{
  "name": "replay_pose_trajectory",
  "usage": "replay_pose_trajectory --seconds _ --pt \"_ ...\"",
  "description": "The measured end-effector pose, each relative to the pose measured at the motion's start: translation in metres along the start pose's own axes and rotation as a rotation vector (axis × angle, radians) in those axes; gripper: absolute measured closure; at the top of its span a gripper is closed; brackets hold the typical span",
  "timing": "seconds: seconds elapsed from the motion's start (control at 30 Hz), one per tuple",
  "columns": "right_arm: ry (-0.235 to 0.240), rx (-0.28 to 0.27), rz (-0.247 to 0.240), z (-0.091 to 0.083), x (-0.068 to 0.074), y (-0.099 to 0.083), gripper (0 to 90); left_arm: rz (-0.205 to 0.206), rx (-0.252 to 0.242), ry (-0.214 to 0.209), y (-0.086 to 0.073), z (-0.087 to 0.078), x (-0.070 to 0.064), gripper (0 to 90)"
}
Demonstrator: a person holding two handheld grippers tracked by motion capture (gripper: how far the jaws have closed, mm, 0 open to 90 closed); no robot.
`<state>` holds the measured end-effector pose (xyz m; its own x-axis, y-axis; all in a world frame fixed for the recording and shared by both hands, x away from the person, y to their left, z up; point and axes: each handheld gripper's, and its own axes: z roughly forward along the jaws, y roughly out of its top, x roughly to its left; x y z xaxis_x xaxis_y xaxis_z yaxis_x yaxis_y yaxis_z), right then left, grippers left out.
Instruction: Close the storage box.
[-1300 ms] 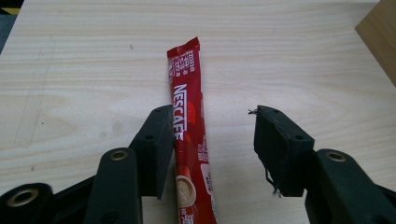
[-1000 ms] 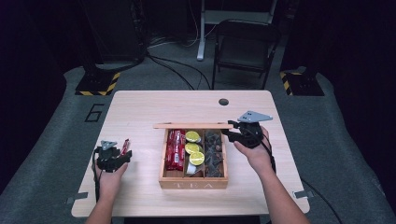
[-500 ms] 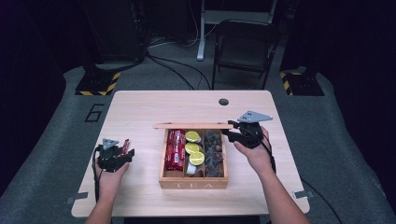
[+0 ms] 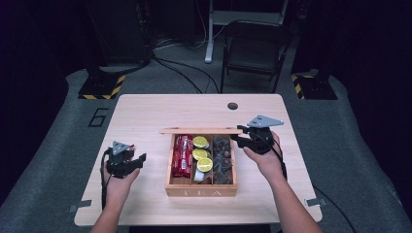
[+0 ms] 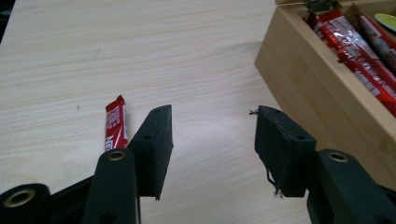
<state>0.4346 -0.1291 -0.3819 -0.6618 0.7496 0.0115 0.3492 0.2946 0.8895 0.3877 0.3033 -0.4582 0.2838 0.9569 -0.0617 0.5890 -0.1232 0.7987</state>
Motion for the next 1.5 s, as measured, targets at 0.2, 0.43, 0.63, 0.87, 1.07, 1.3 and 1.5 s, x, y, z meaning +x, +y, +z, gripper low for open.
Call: replay_pose_trajectory --seconds 0.2,0.43,0.63,0.87,1.07,1.3,1.5 --pt "0.000 0.002 0.000 0.000 0.000 0.000 56.6 0.012 -0.007 -0.027 0.006 -0.002 -0.009 46.8" --pt "0.001 0.005 0.000 0.000 0.000 0.000 56.6 0.020 -0.018 -0.063 0.015 -0.006 -0.017 47.0" --pt "0.003 0.004 0.002 0.000 0.000 -0.001 56.5 0.040 -0.032 -0.100 0.026 -0.015 -0.026 47.2" --pt "0.005 0.004 0.002 -0.001 0.000 -0.001 56.5 0.071 -0.055 -0.133 0.040 -0.024 -0.040 47.0" --pt "0.006 0.004 0.002 -0.001 0.000 -0.001 56.5 0.094 -0.070 -0.156 0.051 -0.030 -0.049 47.0" --pt "0.007 0.002 0.003 0.000 0.000 -0.001 56.4 0.123 -0.086 -0.187 0.066 -0.039 -0.058 46.8" --pt "0.007 0.003 0.001 -0.001 0.000 -0.001 56.5 0.147 -0.103 -0.190 0.077 -0.045 -0.066 46.8"
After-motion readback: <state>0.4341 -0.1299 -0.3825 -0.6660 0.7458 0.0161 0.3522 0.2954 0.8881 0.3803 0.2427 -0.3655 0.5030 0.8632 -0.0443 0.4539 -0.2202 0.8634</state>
